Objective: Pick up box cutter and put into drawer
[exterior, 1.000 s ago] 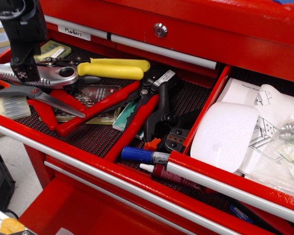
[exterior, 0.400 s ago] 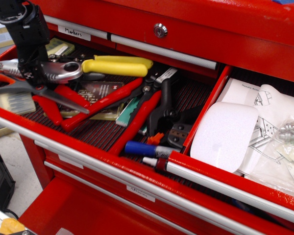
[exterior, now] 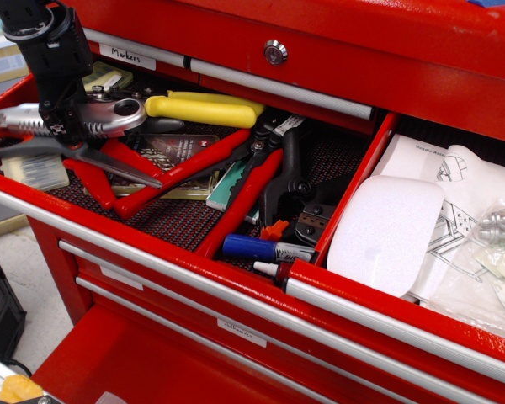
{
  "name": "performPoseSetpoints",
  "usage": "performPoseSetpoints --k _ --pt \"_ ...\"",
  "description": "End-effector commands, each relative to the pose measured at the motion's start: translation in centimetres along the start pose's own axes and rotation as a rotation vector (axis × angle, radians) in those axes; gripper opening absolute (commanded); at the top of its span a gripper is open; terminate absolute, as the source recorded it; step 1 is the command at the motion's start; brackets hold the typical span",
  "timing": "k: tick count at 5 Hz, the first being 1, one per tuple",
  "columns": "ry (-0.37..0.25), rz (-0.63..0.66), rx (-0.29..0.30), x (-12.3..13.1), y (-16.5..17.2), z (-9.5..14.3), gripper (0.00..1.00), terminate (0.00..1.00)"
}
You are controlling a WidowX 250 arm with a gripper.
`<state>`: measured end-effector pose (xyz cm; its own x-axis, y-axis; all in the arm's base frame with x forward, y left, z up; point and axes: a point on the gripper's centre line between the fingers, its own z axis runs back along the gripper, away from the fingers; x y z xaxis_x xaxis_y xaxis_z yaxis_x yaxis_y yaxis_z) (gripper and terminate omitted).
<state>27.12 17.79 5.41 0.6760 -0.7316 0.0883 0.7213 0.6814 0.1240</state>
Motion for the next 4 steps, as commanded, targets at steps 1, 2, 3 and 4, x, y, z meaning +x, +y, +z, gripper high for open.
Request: performPoseSetpoints --k 1,2,3,4 --pt "0.022 0.074 -0.156 1.8 -1.7 2.0 0.00 0.00" --pt "0.035 0.084 -0.193 1.8 -2.4 3.0 0.00 0.00" --pt "0.060 0.091 -0.179 2.1 -3.6 4.3 0.00 0.00" --pt "0.115 0.134 -0.135 5.4 -6.0 8.7 0.00 0.00"
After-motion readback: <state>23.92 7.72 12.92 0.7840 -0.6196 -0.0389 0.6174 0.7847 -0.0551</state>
